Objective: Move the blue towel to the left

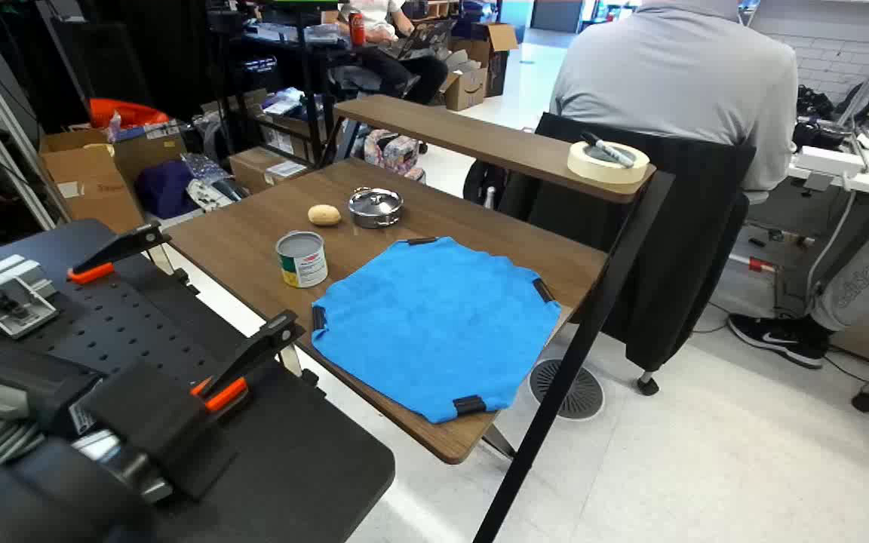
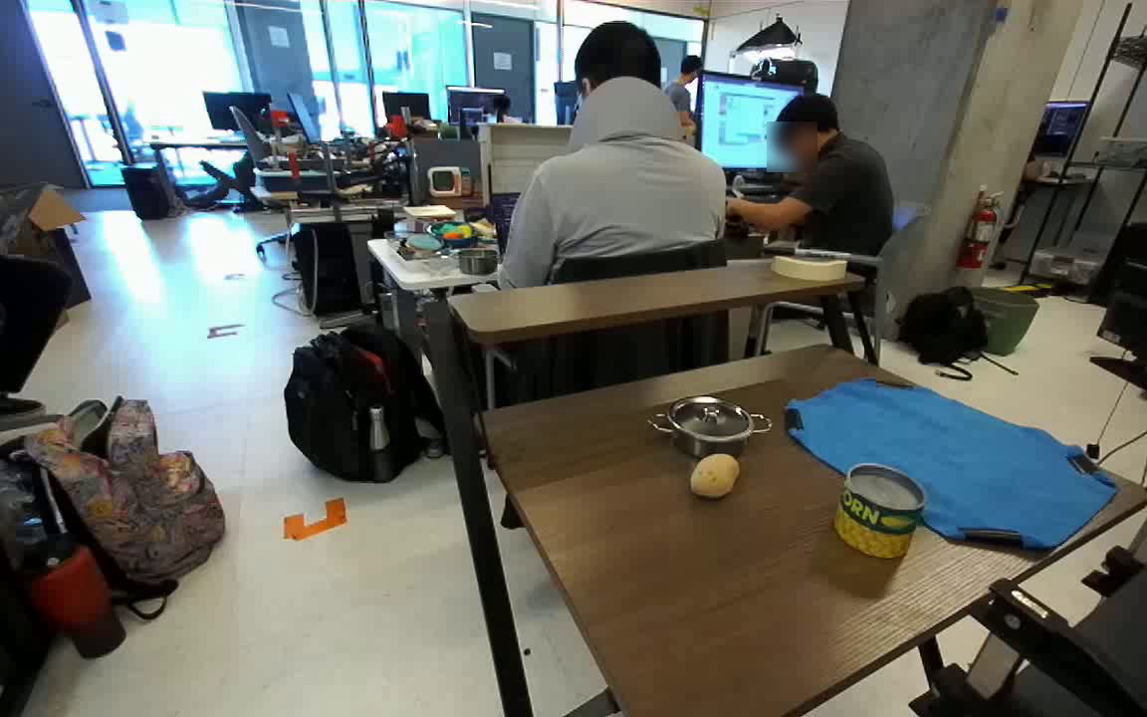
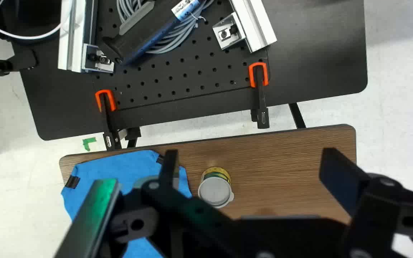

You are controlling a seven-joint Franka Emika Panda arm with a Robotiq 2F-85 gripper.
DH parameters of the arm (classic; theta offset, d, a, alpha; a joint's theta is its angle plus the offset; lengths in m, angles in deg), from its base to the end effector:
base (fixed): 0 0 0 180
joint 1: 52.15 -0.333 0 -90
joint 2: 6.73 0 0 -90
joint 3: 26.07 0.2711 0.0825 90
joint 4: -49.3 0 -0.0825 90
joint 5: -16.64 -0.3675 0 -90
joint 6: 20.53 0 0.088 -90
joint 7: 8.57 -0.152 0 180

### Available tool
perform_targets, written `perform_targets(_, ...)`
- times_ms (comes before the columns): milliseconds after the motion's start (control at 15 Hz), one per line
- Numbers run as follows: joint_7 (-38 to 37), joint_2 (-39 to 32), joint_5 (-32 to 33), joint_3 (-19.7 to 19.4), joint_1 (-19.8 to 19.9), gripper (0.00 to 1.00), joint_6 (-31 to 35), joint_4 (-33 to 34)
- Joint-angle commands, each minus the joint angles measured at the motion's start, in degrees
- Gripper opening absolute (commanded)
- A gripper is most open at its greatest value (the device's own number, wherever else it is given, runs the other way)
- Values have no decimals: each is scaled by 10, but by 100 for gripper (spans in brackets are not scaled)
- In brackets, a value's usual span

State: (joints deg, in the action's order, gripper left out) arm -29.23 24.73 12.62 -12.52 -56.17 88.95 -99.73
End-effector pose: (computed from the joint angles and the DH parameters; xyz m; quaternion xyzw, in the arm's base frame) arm 0.3431 0.1056 0.3422 0.9947 -0.0625 -0.0629 0.0512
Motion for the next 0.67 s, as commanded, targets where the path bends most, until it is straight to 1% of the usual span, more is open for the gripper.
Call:
perform_targets(0, -2, -1, 3, -5, -6, 100, -1, 1)
perform_targets(467, -2, -1, 3, -5, -6, 100, -1, 1)
perform_targets(600, 9, 0, 4, -18, 1, 100, 33, -6)
